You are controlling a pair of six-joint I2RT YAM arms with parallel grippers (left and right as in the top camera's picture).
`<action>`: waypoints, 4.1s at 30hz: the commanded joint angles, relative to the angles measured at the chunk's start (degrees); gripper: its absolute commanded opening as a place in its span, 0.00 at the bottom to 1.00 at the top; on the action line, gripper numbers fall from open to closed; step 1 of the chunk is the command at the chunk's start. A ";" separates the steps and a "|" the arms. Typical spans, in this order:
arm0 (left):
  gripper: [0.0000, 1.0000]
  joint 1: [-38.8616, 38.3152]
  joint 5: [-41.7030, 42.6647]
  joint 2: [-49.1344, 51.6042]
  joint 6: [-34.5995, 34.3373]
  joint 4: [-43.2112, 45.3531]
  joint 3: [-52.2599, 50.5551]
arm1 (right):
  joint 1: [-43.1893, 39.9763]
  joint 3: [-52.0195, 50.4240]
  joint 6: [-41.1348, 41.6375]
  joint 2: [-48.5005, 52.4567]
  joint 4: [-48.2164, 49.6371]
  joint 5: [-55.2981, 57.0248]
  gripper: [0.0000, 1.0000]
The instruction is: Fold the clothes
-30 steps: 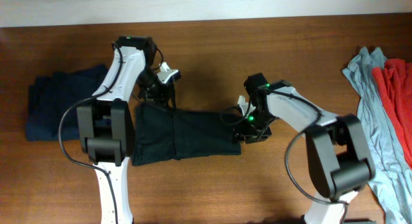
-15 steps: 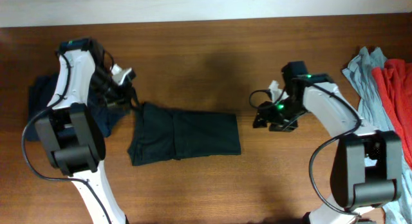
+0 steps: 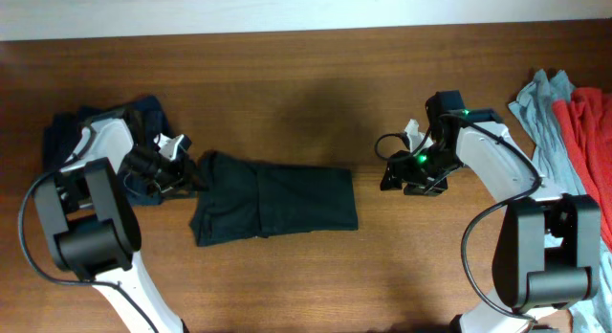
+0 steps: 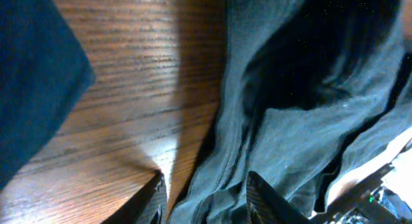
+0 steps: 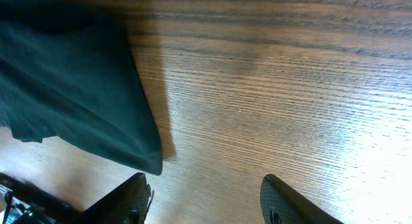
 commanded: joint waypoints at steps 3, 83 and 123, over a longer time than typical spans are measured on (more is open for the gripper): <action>0.42 -0.31 -0.55 4.22 0.59 8.13 -8.66 | -0.17 0.87 -0.85 -1.33 0.00 -0.33 0.61; 0.56 -26.40 -18.53 -21.59 -31.12 10.56 -5.22 | 11.30 1.51 -15.37 -2.25 3.06 -20.09 0.21; 0.73 -23.45 -5.49 -16.09 -19.37 11.19 -7.96 | 25.77 9.22 -2.54 1.16 4.66 5.05 0.05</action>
